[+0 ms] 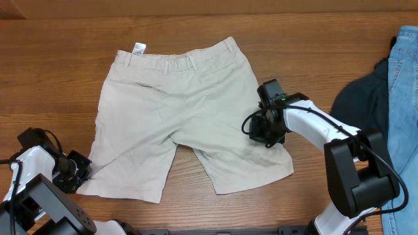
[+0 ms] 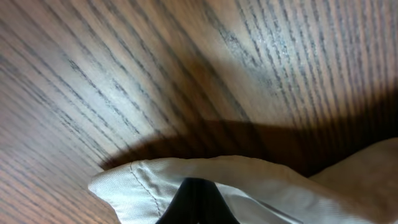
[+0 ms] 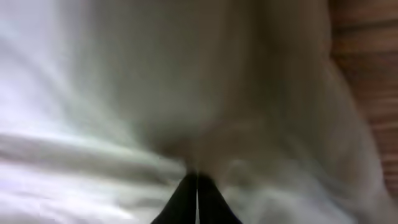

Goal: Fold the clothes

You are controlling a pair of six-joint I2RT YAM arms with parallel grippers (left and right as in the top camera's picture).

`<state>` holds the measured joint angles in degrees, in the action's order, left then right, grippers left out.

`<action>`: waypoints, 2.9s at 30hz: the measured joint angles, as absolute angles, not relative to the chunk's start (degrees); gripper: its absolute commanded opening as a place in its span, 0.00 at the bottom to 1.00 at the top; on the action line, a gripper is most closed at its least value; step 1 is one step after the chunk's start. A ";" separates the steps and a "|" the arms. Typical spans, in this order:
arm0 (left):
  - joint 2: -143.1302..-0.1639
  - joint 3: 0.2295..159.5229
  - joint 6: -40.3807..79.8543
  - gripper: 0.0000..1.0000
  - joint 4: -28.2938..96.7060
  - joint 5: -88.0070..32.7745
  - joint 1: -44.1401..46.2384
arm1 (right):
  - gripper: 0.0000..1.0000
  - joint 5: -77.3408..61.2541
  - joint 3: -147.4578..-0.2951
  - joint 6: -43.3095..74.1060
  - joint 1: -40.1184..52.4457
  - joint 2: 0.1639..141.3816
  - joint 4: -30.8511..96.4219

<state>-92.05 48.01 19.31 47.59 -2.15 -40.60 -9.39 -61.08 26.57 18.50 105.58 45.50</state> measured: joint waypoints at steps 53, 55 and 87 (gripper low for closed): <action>-113.19 71.59 -12.38 0.04 38.37 -14.92 -8.12 | 0.04 -10.76 -45.76 31.48 21.85 94.52 62.61; -113.19 71.68 -11.09 0.04 37.98 -13.04 -8.10 | 0.04 -8.25 -45.58 34.94 21.85 94.52 64.62; -114.04 81.60 -3.75 0.16 46.17 -7.97 -15.00 | 0.04 -22.35 -50.46 34.98 21.10 104.12 9.10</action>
<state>-114.04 81.60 -3.75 46.17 -7.97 -15.00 -22.35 -50.46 34.98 21.10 104.12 9.10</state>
